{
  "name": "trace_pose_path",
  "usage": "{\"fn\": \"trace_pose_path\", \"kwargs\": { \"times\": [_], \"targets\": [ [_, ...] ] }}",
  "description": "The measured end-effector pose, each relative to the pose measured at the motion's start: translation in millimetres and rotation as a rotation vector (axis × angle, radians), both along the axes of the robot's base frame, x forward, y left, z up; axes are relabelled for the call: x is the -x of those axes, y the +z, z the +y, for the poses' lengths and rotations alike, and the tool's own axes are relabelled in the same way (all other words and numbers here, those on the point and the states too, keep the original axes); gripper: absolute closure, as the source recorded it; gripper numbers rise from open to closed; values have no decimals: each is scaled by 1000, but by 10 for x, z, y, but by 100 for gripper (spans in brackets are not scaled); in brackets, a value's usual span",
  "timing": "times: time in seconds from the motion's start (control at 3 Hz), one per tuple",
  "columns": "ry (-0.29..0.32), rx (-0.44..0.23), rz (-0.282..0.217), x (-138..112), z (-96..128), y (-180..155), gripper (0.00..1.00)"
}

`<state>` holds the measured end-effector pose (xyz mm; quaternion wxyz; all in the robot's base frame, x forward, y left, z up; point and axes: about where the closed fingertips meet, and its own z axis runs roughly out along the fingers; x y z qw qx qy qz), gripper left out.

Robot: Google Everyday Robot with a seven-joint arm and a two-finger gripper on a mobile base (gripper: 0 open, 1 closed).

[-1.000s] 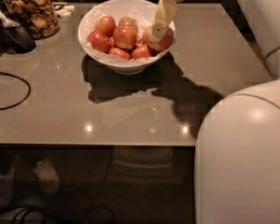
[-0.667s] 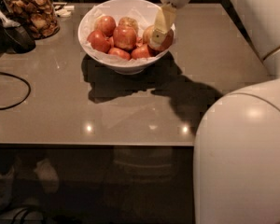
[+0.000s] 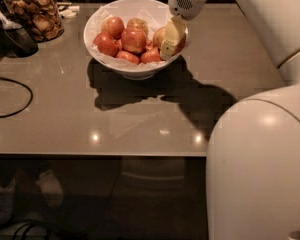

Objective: Pick apple from white bowl

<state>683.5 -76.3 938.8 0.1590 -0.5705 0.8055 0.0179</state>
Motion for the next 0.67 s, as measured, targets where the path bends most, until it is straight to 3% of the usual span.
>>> {"fn": "trace_pose_path", "kwargs": {
  "times": [0.33,0.67],
  "targets": [
    [-2,-8,10,4,8,-42,34],
    [-2,-8,10,4,8,-42,58]
  ]
}}
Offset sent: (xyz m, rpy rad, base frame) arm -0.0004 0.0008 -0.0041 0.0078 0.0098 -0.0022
